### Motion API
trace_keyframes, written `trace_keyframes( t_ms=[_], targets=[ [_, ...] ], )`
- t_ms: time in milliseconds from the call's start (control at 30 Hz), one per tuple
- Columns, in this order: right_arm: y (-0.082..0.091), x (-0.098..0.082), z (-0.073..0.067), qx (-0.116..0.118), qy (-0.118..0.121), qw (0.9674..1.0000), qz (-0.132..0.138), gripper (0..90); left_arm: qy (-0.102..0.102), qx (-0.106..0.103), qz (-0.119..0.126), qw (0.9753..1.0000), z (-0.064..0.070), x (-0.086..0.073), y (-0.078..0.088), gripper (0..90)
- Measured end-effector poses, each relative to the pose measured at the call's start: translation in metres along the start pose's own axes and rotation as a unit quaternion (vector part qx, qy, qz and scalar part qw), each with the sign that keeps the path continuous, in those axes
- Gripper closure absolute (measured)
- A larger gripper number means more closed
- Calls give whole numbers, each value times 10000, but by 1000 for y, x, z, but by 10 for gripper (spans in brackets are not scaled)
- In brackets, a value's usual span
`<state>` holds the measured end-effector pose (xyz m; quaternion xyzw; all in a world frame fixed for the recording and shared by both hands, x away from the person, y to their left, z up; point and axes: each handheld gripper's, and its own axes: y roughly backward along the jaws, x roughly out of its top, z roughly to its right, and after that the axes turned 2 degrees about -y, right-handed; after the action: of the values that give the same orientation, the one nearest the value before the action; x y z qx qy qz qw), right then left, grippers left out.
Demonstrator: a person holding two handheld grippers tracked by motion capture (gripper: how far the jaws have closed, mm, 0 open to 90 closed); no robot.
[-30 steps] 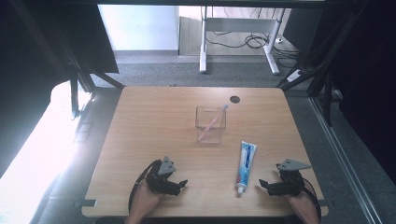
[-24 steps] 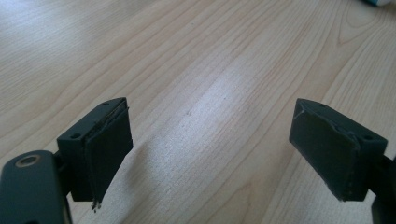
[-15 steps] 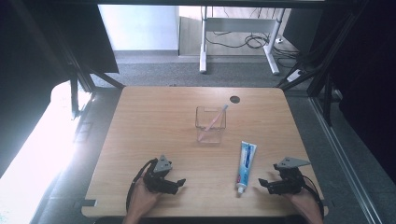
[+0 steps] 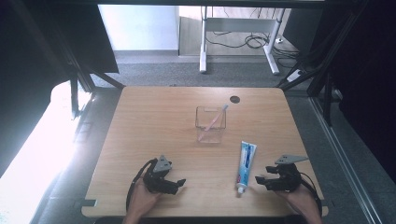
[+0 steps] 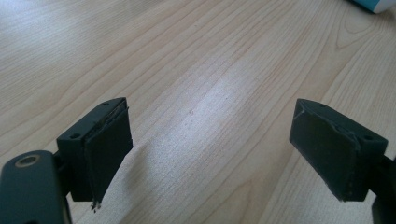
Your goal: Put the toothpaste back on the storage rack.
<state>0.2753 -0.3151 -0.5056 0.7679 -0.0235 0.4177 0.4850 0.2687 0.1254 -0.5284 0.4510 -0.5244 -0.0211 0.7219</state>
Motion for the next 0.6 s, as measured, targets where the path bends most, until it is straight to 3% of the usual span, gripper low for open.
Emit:
trace_keyframes(
  t_ms=[300,467,600],
  targets=[
    [2,11,-9,-65,252,9997,-13,634,-11,12,39,10000,0,0,1,131],
    [3,20,-16,-4,444,9990,-2,790,-41,12,40,10000,1,0,1,130],
    [0,29,-22,128,543,9984,-57,866,-39,22,64,10000,1,1,1,131]
  ],
)
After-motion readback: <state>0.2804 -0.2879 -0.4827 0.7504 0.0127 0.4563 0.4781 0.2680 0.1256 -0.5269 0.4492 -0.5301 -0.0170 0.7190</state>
